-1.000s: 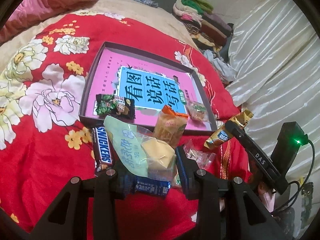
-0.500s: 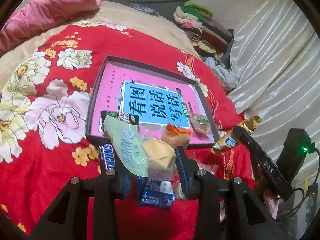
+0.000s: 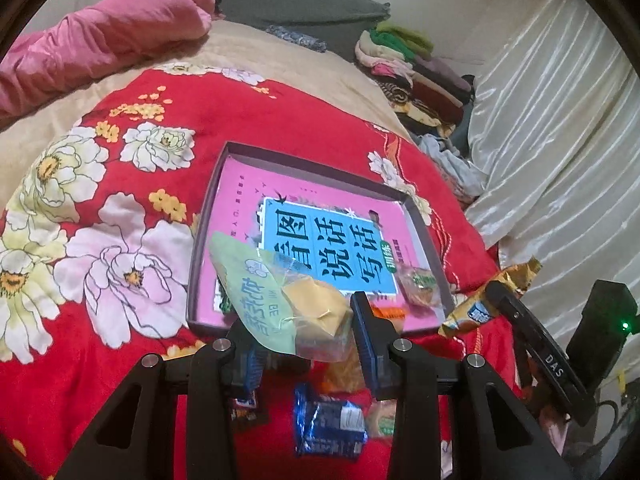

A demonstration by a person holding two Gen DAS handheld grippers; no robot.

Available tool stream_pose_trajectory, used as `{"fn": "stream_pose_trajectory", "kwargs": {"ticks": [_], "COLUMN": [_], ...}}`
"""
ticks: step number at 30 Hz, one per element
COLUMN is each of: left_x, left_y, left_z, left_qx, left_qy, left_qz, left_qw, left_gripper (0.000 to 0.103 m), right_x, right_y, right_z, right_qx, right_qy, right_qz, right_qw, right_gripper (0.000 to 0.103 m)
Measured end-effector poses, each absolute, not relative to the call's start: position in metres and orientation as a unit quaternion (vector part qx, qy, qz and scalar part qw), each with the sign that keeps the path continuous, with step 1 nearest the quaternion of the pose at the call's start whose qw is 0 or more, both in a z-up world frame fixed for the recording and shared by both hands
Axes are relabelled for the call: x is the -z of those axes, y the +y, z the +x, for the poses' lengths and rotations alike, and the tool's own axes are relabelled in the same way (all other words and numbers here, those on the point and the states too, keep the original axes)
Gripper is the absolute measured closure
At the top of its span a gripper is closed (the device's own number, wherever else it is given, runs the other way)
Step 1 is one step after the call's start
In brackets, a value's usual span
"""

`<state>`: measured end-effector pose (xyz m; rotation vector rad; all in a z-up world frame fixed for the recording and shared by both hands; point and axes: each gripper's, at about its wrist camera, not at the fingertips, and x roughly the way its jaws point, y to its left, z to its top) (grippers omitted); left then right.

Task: Organize snacks
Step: 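Lift the gold snack bag with the right tool while the left tool grasps the pale green bag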

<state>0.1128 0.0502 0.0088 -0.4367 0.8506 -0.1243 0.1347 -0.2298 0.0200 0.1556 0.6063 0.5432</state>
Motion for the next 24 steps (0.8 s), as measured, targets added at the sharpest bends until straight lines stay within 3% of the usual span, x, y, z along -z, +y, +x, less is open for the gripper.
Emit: {"fn": "stream_pose_trajectory", "kwargs": {"ticks": [24], "left_x": [0.018], "left_y": [0.036], "left_z": [0.16], "left_qx": [0.067], "left_qy": [0.42], "left_qz": [-0.202], "left_qw": [0.882], "left_gripper": [0.063], "right_x": [-0.013], "right_y": [-0.231], "right_z": [0.162], "right_qx": [-0.265], "right_qy": [0.303], "right_qz": [0.096], "right_qw": [0.91], "right_gripper": [0.087]}}
